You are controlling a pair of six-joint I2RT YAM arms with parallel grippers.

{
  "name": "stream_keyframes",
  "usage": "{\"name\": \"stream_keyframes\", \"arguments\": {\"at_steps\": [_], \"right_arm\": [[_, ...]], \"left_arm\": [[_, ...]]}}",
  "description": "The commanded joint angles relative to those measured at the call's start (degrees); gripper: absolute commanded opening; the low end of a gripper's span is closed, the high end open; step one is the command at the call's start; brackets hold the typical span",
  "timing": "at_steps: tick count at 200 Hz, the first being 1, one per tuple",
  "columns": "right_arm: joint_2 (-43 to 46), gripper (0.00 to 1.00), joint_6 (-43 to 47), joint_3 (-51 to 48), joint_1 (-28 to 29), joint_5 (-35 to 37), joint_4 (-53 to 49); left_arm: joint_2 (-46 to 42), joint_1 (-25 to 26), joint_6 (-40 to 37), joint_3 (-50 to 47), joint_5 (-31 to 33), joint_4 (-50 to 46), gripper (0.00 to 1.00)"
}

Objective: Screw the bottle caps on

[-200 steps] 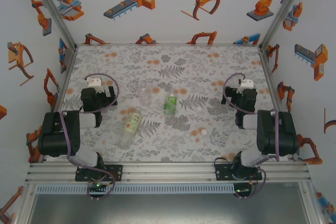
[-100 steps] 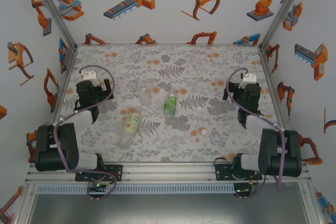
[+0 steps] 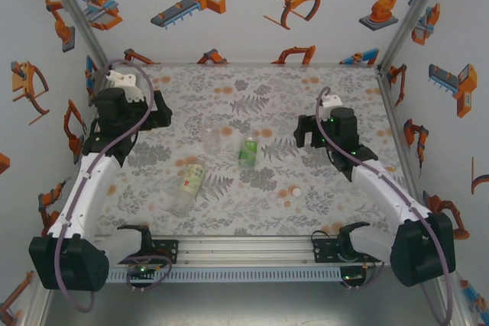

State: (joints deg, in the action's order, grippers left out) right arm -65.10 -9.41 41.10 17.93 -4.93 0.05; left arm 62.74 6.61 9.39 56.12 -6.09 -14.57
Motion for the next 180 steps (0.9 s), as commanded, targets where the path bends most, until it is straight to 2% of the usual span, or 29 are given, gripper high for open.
{"name": "stream_keyframes", "arguments": {"at_steps": [1, 27, 72, 119, 180], "right_arm": [[0.30, 0.87, -5.01, 1.91, 5.53, 0.70, -5.72], [-0.16, 0.87, -5.49, 2.37, 12.69, 0.81, -4.27], [-3.02, 0.89, -0.67, 2.03, 22.93, 0.46, 6.44], [-12.24, 0.90, 2.53, 4.75, 28.21, -1.44, 17.79], [-25.10, 0.90, 3.61, 10.62, 31.23, -2.19, 29.49]], "left_arm": [[-2.29, 0.29, 0.98, 0.59, -7.40, -10.92, 0.97], [-5.91, 0.33, -1.31, -3.43, -7.76, -9.08, 0.97], [-9.41, 0.33, -6.10, -7.96, -9.35, -8.33, 0.97], [-12.73, 0.42, -7.91, -12.74, -3.27, -8.15, 0.97], [-13.14, 2.00, -10.85, -11.91, 2.87, -9.29, 0.97]]}}
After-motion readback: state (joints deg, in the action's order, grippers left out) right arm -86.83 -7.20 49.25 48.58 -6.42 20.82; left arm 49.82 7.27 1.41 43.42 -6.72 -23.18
